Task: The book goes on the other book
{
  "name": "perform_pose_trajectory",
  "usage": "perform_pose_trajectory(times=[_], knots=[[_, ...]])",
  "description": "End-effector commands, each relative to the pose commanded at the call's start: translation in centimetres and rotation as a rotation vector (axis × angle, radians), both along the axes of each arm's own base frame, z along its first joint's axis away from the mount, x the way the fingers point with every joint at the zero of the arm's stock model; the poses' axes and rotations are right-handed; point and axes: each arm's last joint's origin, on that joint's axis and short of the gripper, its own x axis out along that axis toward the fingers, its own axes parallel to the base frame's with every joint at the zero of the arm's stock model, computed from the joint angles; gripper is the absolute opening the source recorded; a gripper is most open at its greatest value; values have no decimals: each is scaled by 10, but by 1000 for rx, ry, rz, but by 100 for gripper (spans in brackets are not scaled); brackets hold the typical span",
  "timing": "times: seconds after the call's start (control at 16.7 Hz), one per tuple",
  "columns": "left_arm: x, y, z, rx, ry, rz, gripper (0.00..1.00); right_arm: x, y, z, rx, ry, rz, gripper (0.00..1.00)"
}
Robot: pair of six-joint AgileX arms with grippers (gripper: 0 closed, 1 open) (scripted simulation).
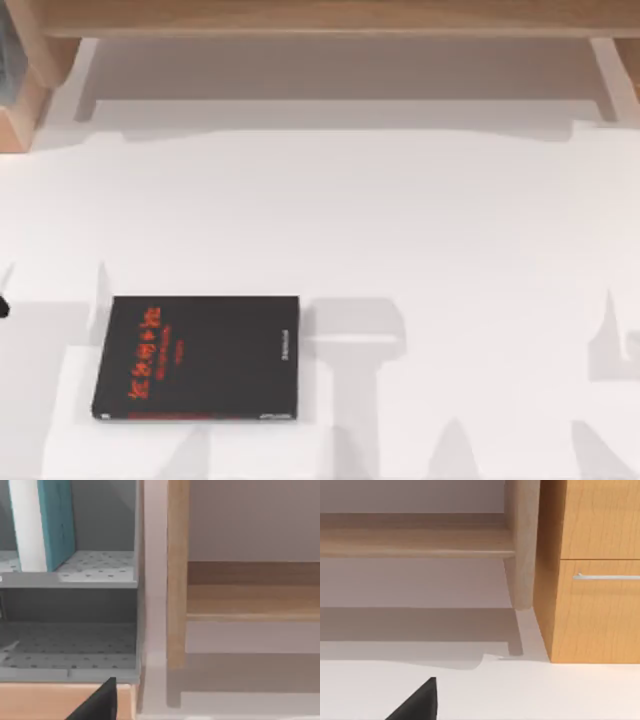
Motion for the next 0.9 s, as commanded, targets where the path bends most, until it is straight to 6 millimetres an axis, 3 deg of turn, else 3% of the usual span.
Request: perform_pose_trajectory(times=[0.24, 0.48, 0.66, 0.9], knots=[[37, 11, 61, 0, -9, -6, 100, 0, 0, 0, 0, 0, 0, 100], [115, 39, 104, -4, 10, -11, 100, 0, 0, 0, 0, 0, 0, 100], [186, 73, 109, -10, 33, -12, 100, 0, 0, 0, 0, 0, 0, 100], [266, 125, 81, -18, 54, -13, 100, 0, 0, 0, 0, 0, 0, 100]])
